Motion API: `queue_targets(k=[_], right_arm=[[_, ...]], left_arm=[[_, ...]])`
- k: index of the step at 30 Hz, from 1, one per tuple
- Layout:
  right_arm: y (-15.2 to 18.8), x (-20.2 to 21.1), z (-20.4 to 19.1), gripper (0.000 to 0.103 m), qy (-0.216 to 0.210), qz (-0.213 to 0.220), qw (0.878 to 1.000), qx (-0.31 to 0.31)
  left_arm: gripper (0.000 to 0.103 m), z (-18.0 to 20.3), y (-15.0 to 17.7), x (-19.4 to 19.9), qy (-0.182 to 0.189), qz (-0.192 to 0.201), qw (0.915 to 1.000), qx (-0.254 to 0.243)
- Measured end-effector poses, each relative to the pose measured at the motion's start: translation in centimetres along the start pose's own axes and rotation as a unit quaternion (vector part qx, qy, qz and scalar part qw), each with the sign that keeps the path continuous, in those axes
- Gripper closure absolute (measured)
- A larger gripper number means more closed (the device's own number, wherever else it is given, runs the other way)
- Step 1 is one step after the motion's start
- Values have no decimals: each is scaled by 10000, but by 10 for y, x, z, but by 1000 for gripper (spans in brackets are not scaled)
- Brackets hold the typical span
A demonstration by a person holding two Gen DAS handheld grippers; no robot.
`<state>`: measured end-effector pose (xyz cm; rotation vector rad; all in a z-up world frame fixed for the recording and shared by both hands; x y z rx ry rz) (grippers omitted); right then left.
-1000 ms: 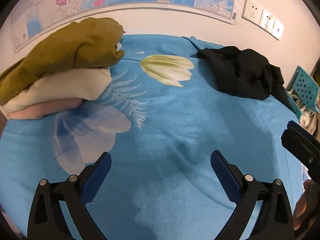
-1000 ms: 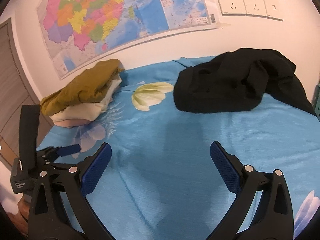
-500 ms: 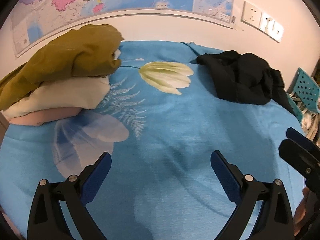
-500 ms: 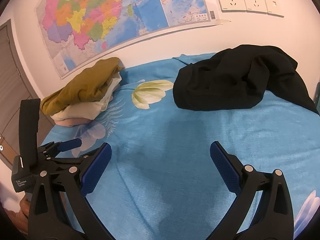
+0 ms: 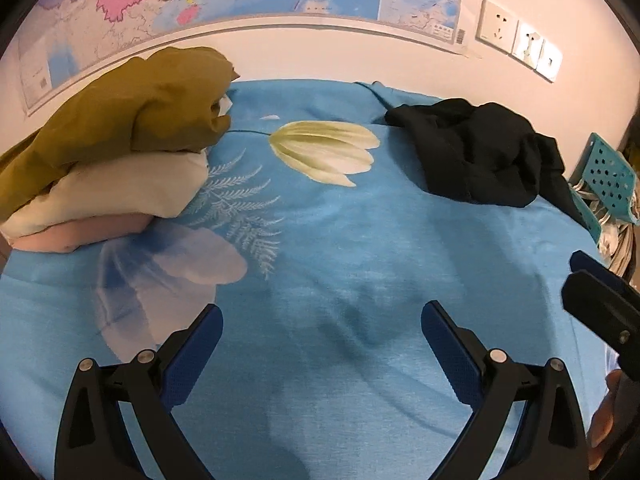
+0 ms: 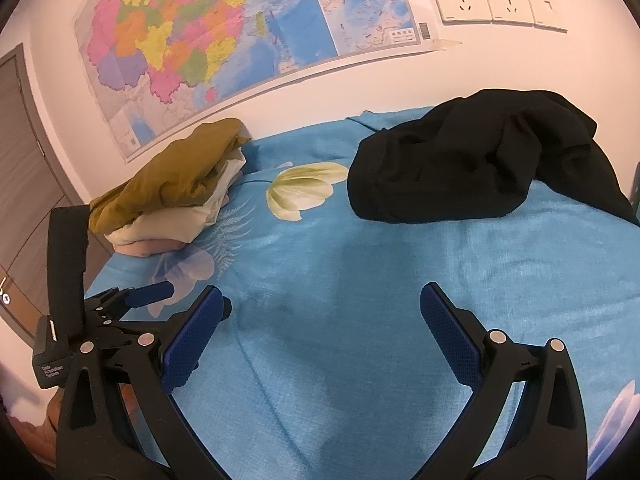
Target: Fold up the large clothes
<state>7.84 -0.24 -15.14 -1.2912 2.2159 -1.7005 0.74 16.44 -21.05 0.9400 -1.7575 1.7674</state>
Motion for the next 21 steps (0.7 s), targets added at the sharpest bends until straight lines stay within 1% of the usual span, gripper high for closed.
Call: queue_targets(k=[3,11,16,18,19,21], right_arm=[[0,0,0,6,13,10,10000,13],[0,0,2,6,43,7,10000,-26],[0,3,3,6,85,124,9999,14],[-2,5,3,6,201,273,9994,103],[-2,6,4,6,268,359,9989,145],[-2,4,5,6,425,394,9979,299]], left_arm=[[7,-1,-1,1,-147,16,9999,-81],[7,1,-5,4,-296,129,9993,-185],[7,3,-5,2,-226,124,9995,-201],[7,6,-6,3,8,163,9997,-159],[7,6,-6,4,57,188,9997,-128],[7,9,-6,4,168,178,9996,-138]])
Point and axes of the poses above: each gripper's, at about its wrist camera, not at the fingertips, and x roughly against the way its jaws point, z to its right, y to its underside, the point moved 7 cm from there along -x, roughly the way its jaws point, and after that the axes turned 11 degrees about -x, right-handed, at the moved point
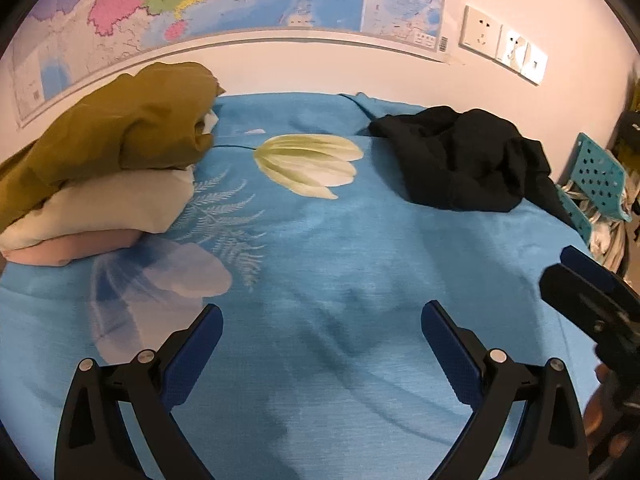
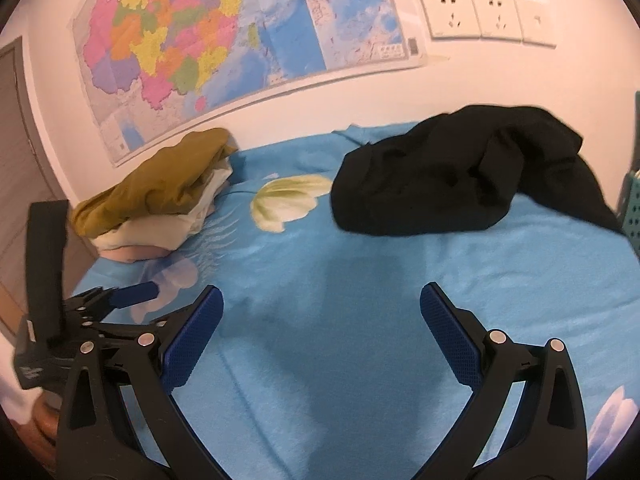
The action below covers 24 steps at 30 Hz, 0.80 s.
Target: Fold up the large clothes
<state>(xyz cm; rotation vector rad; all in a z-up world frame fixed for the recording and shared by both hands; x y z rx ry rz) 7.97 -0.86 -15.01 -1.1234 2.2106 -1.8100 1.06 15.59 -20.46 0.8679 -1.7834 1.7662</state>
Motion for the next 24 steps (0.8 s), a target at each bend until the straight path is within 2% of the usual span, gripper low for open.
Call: queue_targets(k=[2,5,6,8,9,12,15,17,19,21,24], right_arm=[[0,-2,2,6,65,-24,10000,18],[1,-5,6,5,-140,-160,9995,-234],[1,-5,6,5,-159,-188,9994,-239],[4,-7,4,5,-93,-249,9996,-130],[5,-7,3,5,-14,-238,9997,-86],[10,-12,3,5,57,-396,9992,-34],[13,-15,5,5,151,-466,9988,-18],[15,-20,8,5,281,-519,9982,-79],[18,-27,10,5,372,-592,9975,-106],[25,-38,14,5,707,-793,9943,11],[37,-53,22,5,1123,-1140,9870,123]], left_arm=[[7,-1,1,0,-165,66,9998,28],[7,-2,-1,1,-570,198,9981,-125],[7,1,-1,-2,-473,156,9985,-208],[7,12,5,-15,176,-269,9993,-201],[7,12,7,-18,299,-379,9988,-103],[7,9,7,-20,-160,-274,9993,-175],[7,6,7,-19,-191,-194,9996,-86],[7,5,7,-24,-372,-129,9991,-146],[7,1,11,-34,-477,-270,9985,-91],[7,-3,15,-48,-571,-524,9970,62],[5,-6,14,-48,-643,-539,9964,135]])
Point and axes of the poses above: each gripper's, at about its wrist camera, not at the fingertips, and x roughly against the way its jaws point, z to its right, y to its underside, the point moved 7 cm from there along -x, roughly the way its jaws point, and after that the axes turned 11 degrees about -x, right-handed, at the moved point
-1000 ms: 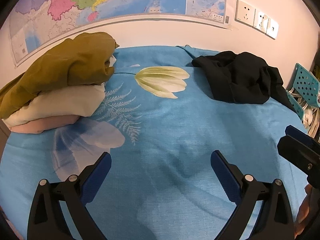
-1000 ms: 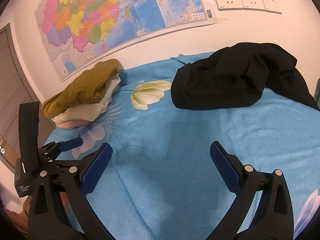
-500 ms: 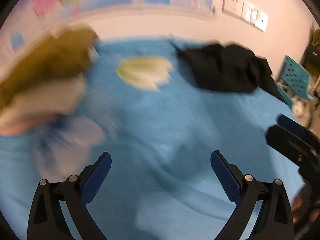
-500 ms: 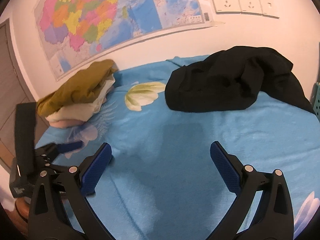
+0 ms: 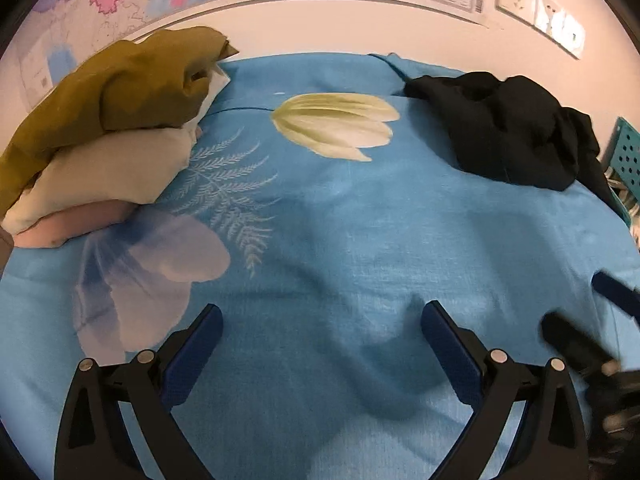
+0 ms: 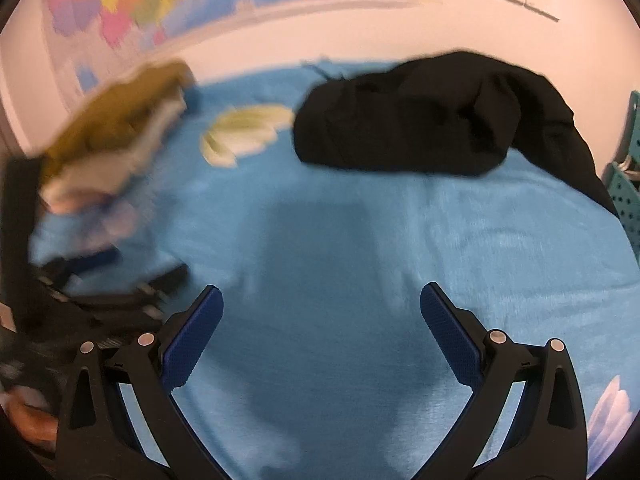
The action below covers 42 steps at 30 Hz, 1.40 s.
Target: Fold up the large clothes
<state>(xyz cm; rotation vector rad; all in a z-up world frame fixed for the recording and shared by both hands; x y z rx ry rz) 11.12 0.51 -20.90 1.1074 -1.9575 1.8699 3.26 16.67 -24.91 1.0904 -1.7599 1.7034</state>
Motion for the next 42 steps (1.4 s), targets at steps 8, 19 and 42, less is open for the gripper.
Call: queue_targets(k=[8,19,42], right_arm=[[-1,-3,-1,4,231,-69,9996,176],[-3,-2,-1,4,232,-68,9996,173],[-5,0,12,4,523,-19,9986,-40]], left_arm=[[5,-3,1,0,-25,2,10000,43],[5,-2,2,2,-28,2,10000,43],[5,-2,1,0,-44,-3,10000,27]])
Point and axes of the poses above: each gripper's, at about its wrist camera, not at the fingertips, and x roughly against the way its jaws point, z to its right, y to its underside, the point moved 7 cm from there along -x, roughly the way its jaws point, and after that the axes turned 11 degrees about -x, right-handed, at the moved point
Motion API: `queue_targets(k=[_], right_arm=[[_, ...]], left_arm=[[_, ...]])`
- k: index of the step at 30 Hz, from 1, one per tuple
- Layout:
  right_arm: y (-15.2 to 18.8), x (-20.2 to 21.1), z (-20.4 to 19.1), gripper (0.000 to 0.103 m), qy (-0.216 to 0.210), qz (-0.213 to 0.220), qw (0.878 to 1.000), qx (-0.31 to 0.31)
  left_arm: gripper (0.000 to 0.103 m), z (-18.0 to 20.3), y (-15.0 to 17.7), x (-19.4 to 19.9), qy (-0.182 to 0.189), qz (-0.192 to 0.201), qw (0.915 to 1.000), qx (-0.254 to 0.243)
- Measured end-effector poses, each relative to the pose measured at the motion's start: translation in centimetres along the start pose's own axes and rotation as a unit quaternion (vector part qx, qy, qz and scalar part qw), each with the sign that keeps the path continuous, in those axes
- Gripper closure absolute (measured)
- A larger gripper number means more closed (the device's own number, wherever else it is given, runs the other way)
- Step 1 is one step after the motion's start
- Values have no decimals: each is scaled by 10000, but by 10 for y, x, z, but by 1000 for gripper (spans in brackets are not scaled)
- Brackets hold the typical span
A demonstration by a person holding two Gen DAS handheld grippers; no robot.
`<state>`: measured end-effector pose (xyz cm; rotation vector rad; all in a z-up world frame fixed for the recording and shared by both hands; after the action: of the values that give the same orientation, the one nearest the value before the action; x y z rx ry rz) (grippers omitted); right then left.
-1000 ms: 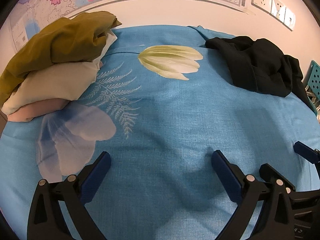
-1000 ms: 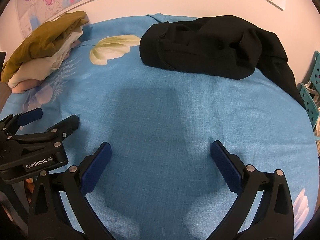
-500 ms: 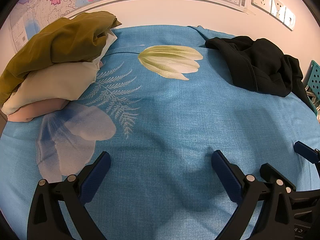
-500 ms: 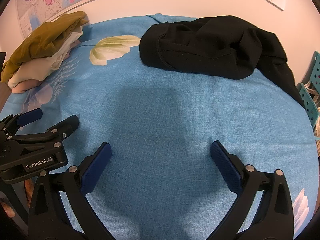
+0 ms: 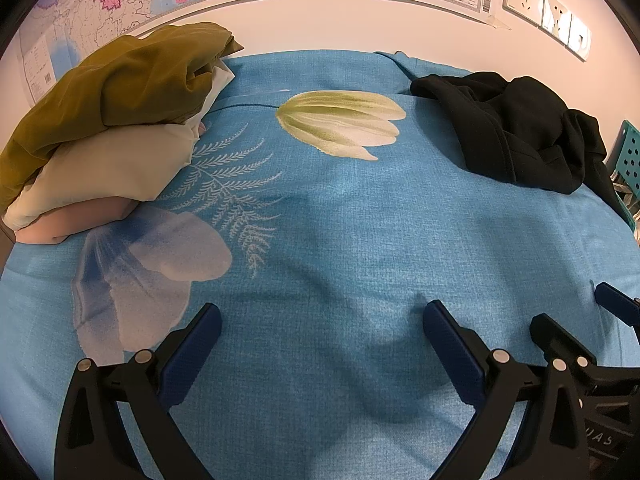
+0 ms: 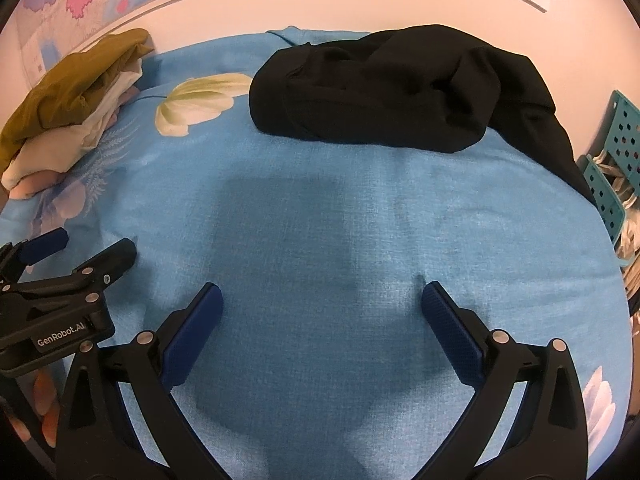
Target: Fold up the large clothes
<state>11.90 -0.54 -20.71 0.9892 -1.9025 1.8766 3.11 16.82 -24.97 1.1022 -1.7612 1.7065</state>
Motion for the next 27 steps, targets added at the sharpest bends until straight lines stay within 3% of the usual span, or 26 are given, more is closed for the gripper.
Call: queue_targets(k=[27], right_arm=[[0,-1,0,4,10,6,10000,7]], left_arm=[[5,0,0,-1,-20,1,10000,27]])
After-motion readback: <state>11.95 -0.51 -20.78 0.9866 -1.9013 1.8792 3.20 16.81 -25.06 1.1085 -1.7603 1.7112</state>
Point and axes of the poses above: each gripper's, at about its wrist camera, not at the fingertips, and x roughly against the way its jaws point, z to its right, y to its underside, the point moved 7 cm from there along -x, roughly the way its jaws point, and after that the axes turned 11 degrees about -x, right-handed, at the moved point
